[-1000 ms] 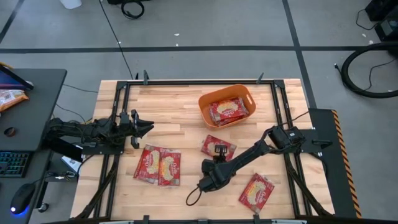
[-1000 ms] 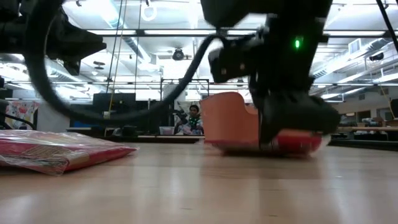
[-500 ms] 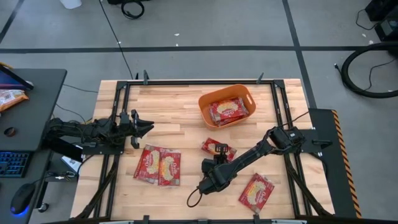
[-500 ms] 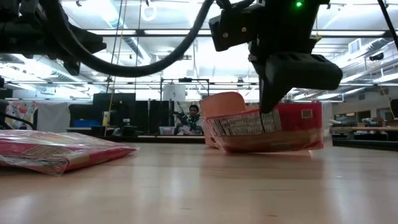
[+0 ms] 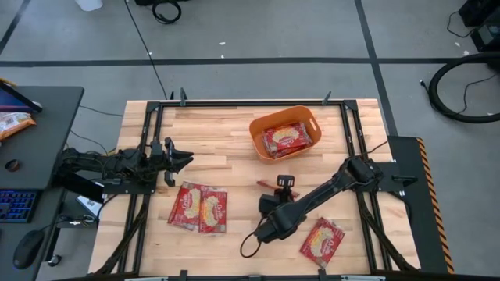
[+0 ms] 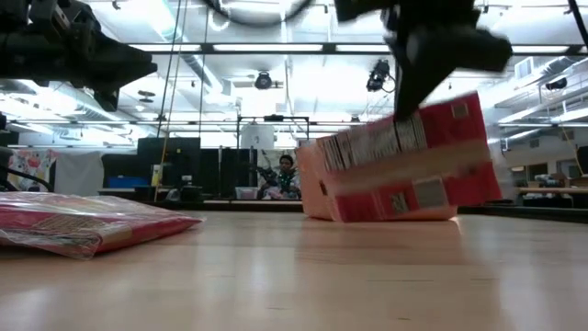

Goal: Sort popcorn bags into baskets
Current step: Put the popcorn pack into the orange bin

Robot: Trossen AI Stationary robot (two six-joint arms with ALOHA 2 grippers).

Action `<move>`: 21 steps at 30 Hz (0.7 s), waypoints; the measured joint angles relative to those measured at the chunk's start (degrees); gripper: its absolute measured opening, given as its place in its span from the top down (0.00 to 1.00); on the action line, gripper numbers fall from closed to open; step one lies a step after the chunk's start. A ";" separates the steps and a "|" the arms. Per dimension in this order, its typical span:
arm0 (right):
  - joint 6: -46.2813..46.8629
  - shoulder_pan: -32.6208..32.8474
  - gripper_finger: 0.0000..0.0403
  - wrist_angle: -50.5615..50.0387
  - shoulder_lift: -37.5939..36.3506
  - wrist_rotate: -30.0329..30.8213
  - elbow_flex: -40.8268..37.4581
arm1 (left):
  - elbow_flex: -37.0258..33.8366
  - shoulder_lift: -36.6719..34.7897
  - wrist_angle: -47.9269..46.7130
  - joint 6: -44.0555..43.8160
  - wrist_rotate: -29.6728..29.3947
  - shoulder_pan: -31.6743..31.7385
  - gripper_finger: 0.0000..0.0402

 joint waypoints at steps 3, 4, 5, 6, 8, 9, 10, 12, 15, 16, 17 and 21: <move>1.22 0.32 1.00 -0.01 -2.52 1.59 0.00 | 0.00 0.01 -0.02 0.00 0.00 0.01 0.78; 1.41 0.45 1.00 -0.03 -3.43 2.21 0.00 | 0.00 0.00 -0.02 0.00 -0.01 0.01 0.78; 1.62 0.59 1.00 -0.03 -4.38 2.91 0.00 | 0.00 0.01 -0.02 0.00 0.00 0.00 0.78; 1.69 0.72 1.00 -0.03 -5.32 3.35 0.00 | 0.00 0.01 -0.02 0.00 0.02 0.01 0.78; 1.69 0.99 1.00 -0.05 -7.17 4.38 0.00 | 0.00 0.02 -0.02 0.00 0.00 0.00 0.78; 1.69 1.09 1.00 -0.03 -8.12 4.86 0.00 | 0.00 0.00 -0.02 0.00 0.01 0.00 0.78; 1.69 1.18 1.00 -0.04 -9.07 5.40 0.00 | 0.00 0.02 -0.02 0.00 0.00 0.00 0.78; 1.67 1.27 1.00 -0.03 -11.07 6.64 0.00 | 0.00 0.01 -0.02 0.00 0.00 0.01 0.78; 1.44 1.27 1.00 -0.03 -13.88 8.99 0.00 | 0.00 0.01 -0.02 0.00 0.00 0.02 0.78; 1.08 1.27 1.00 -0.03 -14.80 9.80 0.00 | 0.00 0.02 -0.02 0.00 0.00 0.00 0.78; 0.45 1.27 1.00 -0.05 -15.65 10.65 0.00 | 0.00 0.00 -0.02 0.00 0.00 0.02 0.78; -1.96 1.02 1.00 0.01 -18.54 13.95 -0.28 | 0.00 0.01 -0.02 0.00 0.00 0.00 0.78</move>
